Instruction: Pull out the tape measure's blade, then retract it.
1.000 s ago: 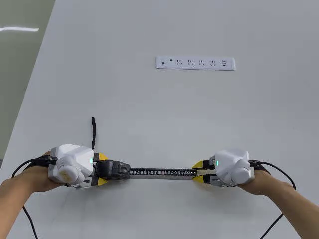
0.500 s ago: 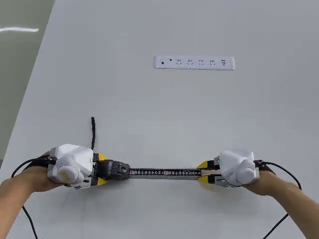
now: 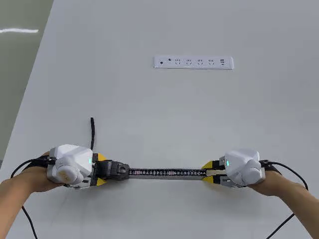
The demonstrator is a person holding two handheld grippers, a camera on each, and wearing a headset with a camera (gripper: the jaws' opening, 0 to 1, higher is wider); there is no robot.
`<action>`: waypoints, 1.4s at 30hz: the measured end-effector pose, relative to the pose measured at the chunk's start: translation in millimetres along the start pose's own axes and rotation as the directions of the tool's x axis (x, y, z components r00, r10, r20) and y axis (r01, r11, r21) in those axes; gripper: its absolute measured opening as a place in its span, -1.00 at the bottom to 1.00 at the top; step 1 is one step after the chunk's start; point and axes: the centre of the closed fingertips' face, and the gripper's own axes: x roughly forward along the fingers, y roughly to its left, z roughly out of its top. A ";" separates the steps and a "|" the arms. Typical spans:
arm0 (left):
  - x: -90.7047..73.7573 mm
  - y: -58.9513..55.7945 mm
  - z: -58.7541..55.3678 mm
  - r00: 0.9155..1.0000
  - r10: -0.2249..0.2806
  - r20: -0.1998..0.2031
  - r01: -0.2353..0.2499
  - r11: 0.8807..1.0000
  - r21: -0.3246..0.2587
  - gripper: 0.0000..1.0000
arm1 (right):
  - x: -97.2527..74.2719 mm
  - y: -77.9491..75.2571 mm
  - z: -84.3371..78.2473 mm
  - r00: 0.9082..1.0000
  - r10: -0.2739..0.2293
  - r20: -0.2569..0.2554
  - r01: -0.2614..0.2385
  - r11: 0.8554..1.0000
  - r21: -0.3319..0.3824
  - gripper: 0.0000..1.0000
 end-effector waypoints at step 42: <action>-0.7 -2.2 10.4 0.999 -0.007 -0.035 0.008 1.000 0.027 -0.41 | -5.6 2.3 0.2 0.996 -0.048 -0.077 0.046 0.999 -0.028 -0.60</action>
